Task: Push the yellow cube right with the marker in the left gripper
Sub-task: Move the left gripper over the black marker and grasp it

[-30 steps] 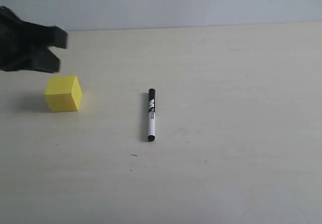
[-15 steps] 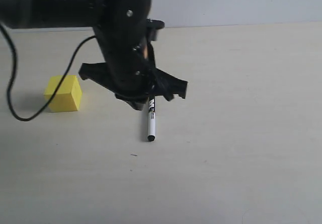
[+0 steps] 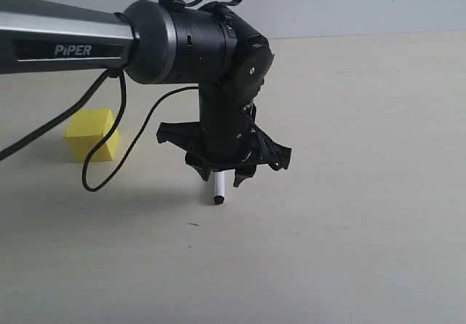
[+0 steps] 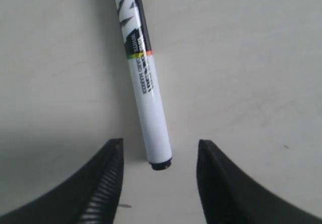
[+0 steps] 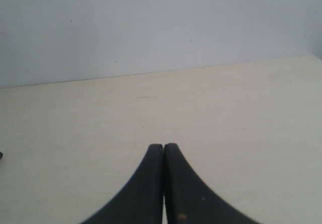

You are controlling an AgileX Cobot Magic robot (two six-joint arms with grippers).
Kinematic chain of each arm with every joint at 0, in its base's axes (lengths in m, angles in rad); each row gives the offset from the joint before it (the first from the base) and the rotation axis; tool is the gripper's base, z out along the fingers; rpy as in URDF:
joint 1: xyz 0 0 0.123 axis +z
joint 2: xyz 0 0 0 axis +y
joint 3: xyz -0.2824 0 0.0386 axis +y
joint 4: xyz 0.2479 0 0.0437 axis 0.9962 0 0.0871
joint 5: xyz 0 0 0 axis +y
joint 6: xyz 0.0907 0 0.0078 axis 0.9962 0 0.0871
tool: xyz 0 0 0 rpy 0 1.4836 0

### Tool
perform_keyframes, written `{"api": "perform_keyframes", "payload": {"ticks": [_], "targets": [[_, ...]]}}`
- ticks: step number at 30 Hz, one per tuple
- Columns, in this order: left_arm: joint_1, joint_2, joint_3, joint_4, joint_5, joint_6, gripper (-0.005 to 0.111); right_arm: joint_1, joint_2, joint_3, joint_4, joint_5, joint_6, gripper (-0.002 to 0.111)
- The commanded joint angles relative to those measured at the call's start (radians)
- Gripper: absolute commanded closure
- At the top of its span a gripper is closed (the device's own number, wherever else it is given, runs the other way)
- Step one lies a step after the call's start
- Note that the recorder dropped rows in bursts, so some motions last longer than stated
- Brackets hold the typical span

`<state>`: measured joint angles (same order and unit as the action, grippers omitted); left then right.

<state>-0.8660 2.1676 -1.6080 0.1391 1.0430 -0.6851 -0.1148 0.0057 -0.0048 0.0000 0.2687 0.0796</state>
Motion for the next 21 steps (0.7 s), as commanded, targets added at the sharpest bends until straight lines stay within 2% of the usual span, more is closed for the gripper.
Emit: {"api": "perform_keyframes", "payload": {"ticks": [1,6,13,21], "targets": [[0.000,0.020,-0.009,0.016,-0.048,-0.028,0.060,-0.001,-0.006,0.005,0.000,-0.005,0.000,0.108],[0.001,0.041,-0.009,0.024,-0.062,-0.030,0.060,-0.001,-0.006,0.005,0.000,-0.005,0.000,0.108],[0.040,0.057,-0.009,0.021,-0.056,-0.055,0.060,-0.001,-0.006,0.005,0.000,-0.005,0.000,0.108],[0.041,0.061,-0.009,0.023,-0.084,-0.044,0.060,-0.001,-0.006,0.005,0.000,-0.005,0.000,0.108]]}}
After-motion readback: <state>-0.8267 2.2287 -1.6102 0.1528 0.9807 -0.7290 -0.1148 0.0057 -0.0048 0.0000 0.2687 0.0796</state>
